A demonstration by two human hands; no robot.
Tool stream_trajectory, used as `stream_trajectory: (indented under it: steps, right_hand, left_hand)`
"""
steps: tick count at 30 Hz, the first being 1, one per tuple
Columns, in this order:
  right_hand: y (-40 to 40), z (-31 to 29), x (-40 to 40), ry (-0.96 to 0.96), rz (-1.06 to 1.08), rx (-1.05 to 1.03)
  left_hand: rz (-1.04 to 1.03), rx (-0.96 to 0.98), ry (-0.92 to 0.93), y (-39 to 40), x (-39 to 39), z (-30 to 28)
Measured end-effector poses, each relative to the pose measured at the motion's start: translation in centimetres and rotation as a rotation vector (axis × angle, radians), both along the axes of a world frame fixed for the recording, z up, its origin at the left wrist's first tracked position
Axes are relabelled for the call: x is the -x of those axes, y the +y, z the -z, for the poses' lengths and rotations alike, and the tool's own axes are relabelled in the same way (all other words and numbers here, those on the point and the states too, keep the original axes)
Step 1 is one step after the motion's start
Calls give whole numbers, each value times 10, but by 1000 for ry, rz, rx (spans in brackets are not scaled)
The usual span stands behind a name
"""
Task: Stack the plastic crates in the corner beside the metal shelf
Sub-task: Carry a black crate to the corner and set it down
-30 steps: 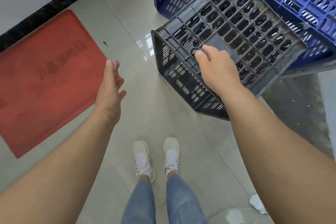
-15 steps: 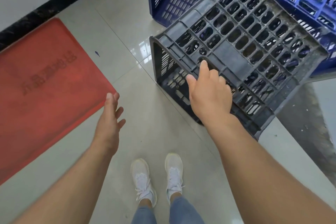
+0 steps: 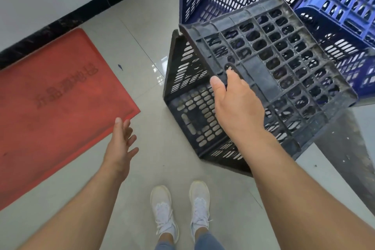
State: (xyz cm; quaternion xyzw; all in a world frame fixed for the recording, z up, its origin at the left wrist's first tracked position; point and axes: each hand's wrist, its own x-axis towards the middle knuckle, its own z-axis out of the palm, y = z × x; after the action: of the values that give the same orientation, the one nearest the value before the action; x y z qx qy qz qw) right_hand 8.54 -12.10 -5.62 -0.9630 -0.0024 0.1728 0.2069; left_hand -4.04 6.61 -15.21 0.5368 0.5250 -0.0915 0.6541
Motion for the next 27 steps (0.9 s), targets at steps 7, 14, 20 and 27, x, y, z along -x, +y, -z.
stream_trajectory:
  steps: [7, 14, 20, 27]
  right_hand:
    - [-8, -22, -38, -43, 10, -34]
    - [-48, 55, -28, 134, 280, -284]
    - [-92, 135, -11, 311, 635, -420]
    - [-136, 198, 2, 282, 669, -230]
  left_hand:
    - [-36, -33, 83, 16, 21, 8]
    - [-75, -88, 188, 42, 27, 36]
    - [172, -559, 467, 78, 27, 68]
    - [31, -183, 430, 98, 32, 129]
